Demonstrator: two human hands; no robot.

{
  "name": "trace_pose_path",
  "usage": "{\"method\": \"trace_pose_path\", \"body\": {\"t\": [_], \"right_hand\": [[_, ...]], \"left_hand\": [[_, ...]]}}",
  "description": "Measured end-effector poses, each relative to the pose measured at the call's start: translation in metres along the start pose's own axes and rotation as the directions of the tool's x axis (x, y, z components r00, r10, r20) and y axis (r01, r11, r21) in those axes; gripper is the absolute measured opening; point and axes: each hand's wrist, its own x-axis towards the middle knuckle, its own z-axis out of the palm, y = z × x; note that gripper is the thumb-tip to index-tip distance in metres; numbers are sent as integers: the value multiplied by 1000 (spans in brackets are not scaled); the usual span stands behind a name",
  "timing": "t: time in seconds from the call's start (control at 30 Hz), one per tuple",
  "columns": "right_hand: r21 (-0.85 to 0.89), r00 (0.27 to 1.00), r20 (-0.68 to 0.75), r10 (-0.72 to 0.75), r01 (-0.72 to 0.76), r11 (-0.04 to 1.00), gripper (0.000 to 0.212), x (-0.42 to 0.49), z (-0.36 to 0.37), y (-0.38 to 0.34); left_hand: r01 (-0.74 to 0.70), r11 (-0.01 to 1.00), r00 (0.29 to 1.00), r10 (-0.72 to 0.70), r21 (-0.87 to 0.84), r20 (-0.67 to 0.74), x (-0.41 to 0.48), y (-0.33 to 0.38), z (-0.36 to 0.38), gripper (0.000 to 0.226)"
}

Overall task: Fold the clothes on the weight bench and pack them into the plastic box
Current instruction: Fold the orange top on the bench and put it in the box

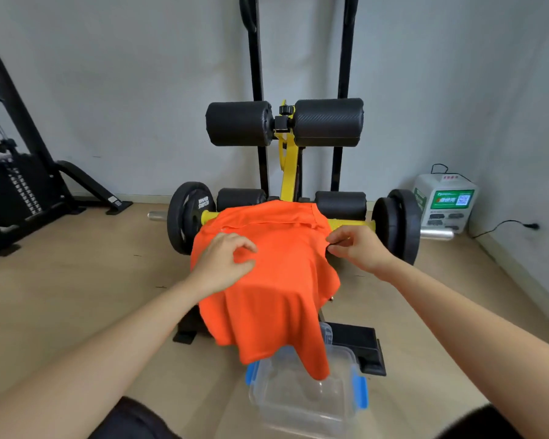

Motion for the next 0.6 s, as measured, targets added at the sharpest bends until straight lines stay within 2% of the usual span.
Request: {"method": "trace_pose_path", "body": {"t": [0.1, 0.17, 0.27, 0.37, 0.43, 0.5, 0.6], "right_hand": [[11, 997, -24, 73, -73, 997, 12, -37, 14, 15], [19, 990, -45, 130, -130, 991, 9, -58, 28, 23], [15, 980, -40, 195, -194, 981, 20, -84, 55, 32], [-33, 968, -4, 252, -252, 967, 35, -105, 83, 43], [-98, 962, 28, 271, -267, 959, 42, -115, 98, 50], [-163, 957, 34, 288, -279, 946, 40, -120, 107, 54], [-199, 941, -6, 337, -332, 922, 25, -125, 118, 61]], "left_hand": [[-192, 968, 975, 169, 163, 142, -23, 28, 7, 23], [-239, 952, 961, 204, 189, 188, -35, 39, 12, 26], [-240, 947, 959, 197, 213, 205, -51, 45, 24, 32], [-222, 924, 960, 151, 311, 237, -61, 40, 39, 52], [-177, 936, 962, 98, 304, 256, -64, 33, 46, 62], [-171, 937, 962, 91, 306, 258, -67, 26, 54, 65], [-208, 906, 965, 127, 369, 231, -71, 22, 63, 66]]}}
